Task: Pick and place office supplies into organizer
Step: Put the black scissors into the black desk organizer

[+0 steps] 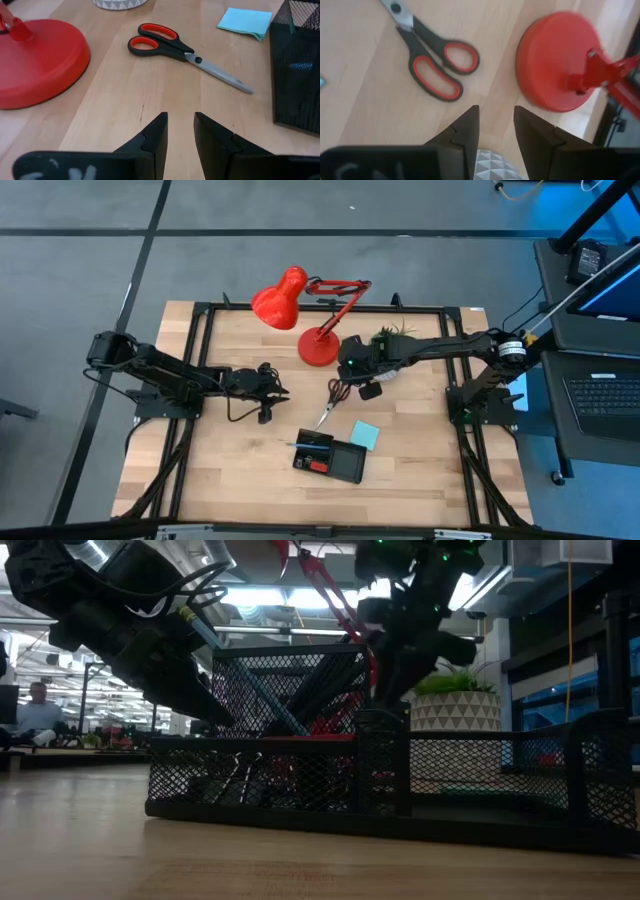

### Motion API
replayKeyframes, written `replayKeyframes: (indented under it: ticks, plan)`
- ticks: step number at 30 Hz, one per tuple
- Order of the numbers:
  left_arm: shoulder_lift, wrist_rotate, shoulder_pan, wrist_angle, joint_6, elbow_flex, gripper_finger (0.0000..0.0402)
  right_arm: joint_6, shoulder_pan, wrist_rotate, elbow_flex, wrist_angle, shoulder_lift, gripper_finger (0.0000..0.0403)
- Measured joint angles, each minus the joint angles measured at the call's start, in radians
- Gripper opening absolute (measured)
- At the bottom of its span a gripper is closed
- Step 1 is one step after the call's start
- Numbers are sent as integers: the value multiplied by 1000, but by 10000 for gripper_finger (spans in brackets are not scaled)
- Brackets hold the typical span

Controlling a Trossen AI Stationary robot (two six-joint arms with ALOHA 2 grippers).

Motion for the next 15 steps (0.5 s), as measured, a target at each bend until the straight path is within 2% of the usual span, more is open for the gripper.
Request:
replayKeyframes:
  ticks: [6,11,15]
  plan:
    - [0,-45,0,1,18,0,88,9,10,0,-19,15,0,134]
    - [0,-103,0,1,16,0,88,15,39,-4,-19,48,0,177]
    - [0,-104,0,1,16,0,88,72,53,-2,-18,51,0,215]
